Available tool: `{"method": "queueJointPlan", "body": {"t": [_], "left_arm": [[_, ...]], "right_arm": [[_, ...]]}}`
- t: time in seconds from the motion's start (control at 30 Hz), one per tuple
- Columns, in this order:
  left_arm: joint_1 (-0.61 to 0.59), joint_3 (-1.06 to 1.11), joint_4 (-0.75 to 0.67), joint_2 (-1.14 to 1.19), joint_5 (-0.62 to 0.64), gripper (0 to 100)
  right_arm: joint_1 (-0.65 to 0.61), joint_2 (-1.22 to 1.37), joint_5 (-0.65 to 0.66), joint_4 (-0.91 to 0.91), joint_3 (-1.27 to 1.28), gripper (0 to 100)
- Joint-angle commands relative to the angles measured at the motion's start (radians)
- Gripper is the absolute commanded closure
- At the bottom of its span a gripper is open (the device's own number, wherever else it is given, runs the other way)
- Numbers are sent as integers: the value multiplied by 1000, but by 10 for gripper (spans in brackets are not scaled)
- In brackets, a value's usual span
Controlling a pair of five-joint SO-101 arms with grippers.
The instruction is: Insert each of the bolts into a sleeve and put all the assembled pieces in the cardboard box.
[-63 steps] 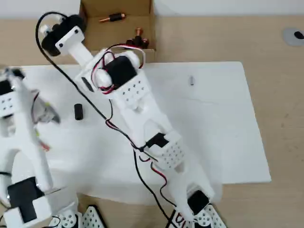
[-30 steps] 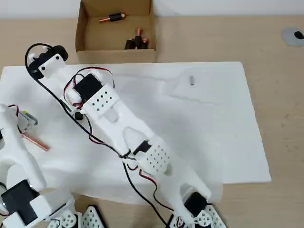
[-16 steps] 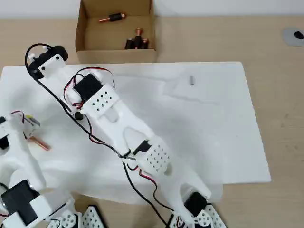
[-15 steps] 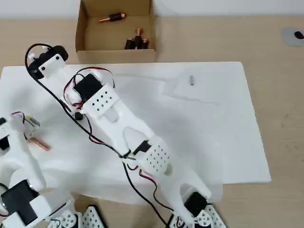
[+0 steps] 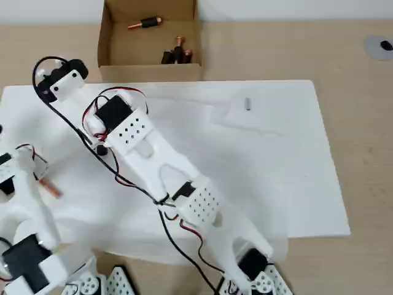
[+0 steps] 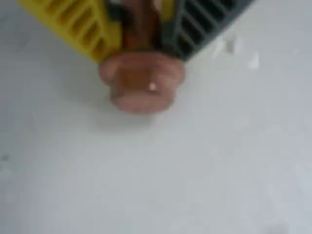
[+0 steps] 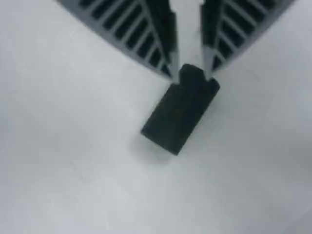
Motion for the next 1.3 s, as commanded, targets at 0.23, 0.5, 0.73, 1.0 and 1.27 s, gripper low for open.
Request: {"method": "queueJointPlan", "body": {"t": [0.23,0.5,0.73,1.0,1.27], "left_arm": [[-18,-146,222,-27,44,994],[-71,-379,446,-27,69,994],[-132,-482,569,-27,37,995],[-132,-493,649,-27,-28,995],[-133,-497,644,-36,-34,994]], "right_arm": [[-1,-8,-8,-9,-1,937],[-1,41,-14,-15,-2,936],[-38,94,-8,-20,-7,891],[-39,90,-15,-77,-7,892],[-38,101,-55,-123,1,891]]}}
